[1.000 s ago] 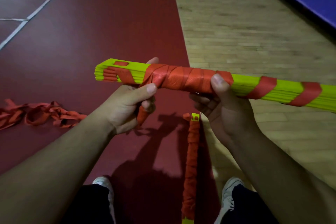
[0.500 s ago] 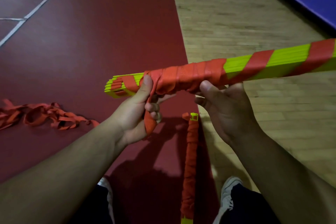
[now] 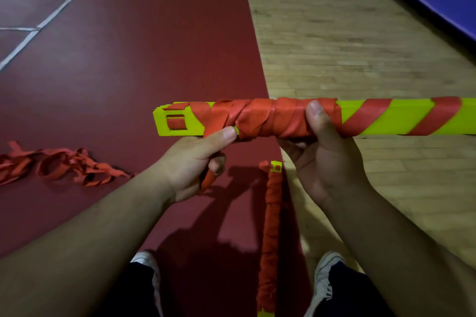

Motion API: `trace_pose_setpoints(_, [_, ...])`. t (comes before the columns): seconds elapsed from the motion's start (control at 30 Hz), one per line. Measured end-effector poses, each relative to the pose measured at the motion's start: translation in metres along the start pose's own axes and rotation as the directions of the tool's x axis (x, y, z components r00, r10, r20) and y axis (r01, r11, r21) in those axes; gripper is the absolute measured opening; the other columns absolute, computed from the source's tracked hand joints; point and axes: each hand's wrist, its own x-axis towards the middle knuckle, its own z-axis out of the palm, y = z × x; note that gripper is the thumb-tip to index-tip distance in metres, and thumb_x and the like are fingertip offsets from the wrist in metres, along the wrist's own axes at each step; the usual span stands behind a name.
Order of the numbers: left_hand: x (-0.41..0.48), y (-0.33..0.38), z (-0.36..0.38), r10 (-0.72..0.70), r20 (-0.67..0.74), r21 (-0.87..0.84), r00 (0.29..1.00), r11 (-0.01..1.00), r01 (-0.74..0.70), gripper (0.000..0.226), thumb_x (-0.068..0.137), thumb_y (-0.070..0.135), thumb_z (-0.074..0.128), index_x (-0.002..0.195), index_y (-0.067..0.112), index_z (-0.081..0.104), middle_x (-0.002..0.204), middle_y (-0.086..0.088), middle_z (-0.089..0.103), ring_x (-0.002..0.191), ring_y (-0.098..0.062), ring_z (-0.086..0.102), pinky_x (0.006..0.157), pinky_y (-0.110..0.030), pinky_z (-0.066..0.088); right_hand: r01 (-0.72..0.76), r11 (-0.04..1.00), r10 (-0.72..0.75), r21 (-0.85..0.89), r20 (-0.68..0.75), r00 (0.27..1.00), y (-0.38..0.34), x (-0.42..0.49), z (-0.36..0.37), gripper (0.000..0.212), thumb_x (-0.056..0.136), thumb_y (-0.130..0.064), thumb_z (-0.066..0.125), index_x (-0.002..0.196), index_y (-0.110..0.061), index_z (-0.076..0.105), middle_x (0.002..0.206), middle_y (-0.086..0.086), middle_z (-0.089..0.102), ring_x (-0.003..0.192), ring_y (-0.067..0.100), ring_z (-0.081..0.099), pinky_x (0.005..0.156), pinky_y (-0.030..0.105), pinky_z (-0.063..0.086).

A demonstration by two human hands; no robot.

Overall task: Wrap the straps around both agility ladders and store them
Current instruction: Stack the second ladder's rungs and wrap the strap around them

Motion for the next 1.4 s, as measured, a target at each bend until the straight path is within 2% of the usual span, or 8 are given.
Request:
trace_pose_setpoints(0.13, [-0.003,-0.002,0.000,-0.002,-0.035,0.032,0.999,0.999,0.004,0.064,0.047,0.060,0.091,0.092,0.022,0.066,0.096,-0.010,0.041,0.040,-0.006,0.027,0.064,-0.041,0.008,-0.043,0.999,0.044,0.026,-0.037,0.998,0.001,-0.003,0.004,0.038,0.080,-0.033,0.072,0.111,-0.012,0.065,0.105,0.011,0.072,0.095,0.021,0.072,0.070,0.032,0.059])
trace_pose_setpoints(0.27, [-0.007,0.001,0.007,0.064,0.027,0.059,0.998,0.996,-0.066,0.040,0.070,0.049,0.073,0.096,0.018,0.077,0.102,-0.018,0.063,0.040,-0.004,0.029,0.058,-0.034,0.015,-0.098,0.991,0.107,0.088,-0.093,0.990,0.001,-0.006,0.008,0.049,0.073,-0.037,0.070,0.115,-0.012,0.064,0.101,0.006,0.074,0.088,0.016,0.073,0.065,0.028,0.058])
trace_pose_setpoints(0.43, [-0.011,-0.002,0.019,0.042,-0.031,0.171,0.999,0.985,-0.036,0.033,0.067,0.049,0.071,0.072,0.018,0.076,0.039,0.002,0.036,0.043,-0.016,0.028,0.039,-0.021,0.022,-0.141,0.979,0.167,0.146,-0.184,0.969,0.003,-0.015,0.019,0.053,0.071,-0.040,0.070,0.115,-0.011,0.066,0.103,0.009,0.075,0.082,0.013,0.074,0.060,0.025,0.058])
trace_pose_setpoints(0.8, [-0.014,0.003,0.021,0.093,0.052,0.091,0.994,0.991,-0.097,0.034,0.055,0.055,0.074,0.065,0.022,0.069,0.053,-0.015,0.038,0.039,-0.018,0.029,0.048,-0.030,0.014,-0.238,0.966,0.255,0.099,-0.246,0.935,-0.013,-0.030,0.040,0.044,0.089,-0.034,0.072,0.117,-0.001,0.066,0.089,0.016,0.070,0.065,0.017,0.067,0.053,0.023,0.056])
trace_pose_setpoints(1.0, [-0.012,0.001,0.024,0.081,-0.144,-0.067,0.986,0.994,-0.091,0.034,0.068,0.039,0.076,0.050,0.019,0.057,0.048,-0.002,0.040,0.037,-0.013,0.031,0.050,-0.029,0.017,-0.363,0.929,0.352,-0.068,-0.135,0.926,-0.001,-0.032,0.025,0.039,0.087,-0.042,0.066,0.102,-0.007,0.068,0.081,0.016,0.072,0.068,0.023,0.072,0.056,0.028,0.057])
trace_pose_setpoints(1.13, [-0.007,0.006,0.012,-0.015,-0.299,-0.227,0.954,0.972,-0.055,0.025,0.090,0.032,0.065,0.067,0.022,0.060,0.050,0.000,0.042,0.034,-0.007,0.029,0.046,-0.023,0.023,-0.402,0.710,0.491,-0.578,-0.003,0.871,0.008,-0.031,0.013,0.018,0.091,-0.031,0.068,0.097,-0.013,0.067,0.086,0.011,0.074,0.066,0.027,0.068,0.055,0.030,0.050])
trace_pose_setpoints(1.23, [-0.004,0.008,0.001,-0.072,-0.371,-0.216,0.926,0.976,-0.011,0.024,0.092,0.034,0.063,0.072,0.023,0.057,0.049,0.001,0.042,0.034,-0.006,0.029,0.044,-0.021,0.024,0.023,0.371,0.320,-0.928,0.151,0.935,0.009,-0.025,0.000,0.020,0.084,-0.035,0.078,0.091,-0.020,0.066,0.078,0.000,0.074,0.065,0.011,0.070,0.058,0.025,0.053])
trace_pose_setpoints(1.4, [-0.001,0.007,-0.008,-0.094,-0.433,-0.146,0.896,0.989,0.033,0.030,0.091,0.035,0.065,0.066,0.023,0.054,0.049,0.001,0.043,0.034,-0.007,0.030,0.040,-0.019,0.026,0.462,-0.077,-0.117,-0.884,0.468,0.876,0.012,0.005,-0.026,0.055,0.066,-0.062,0.074,0.110,-0.031,0.065,0.111,-0.003,0.066,0.106,0.019,0.061,0.093,0.031,0.044])
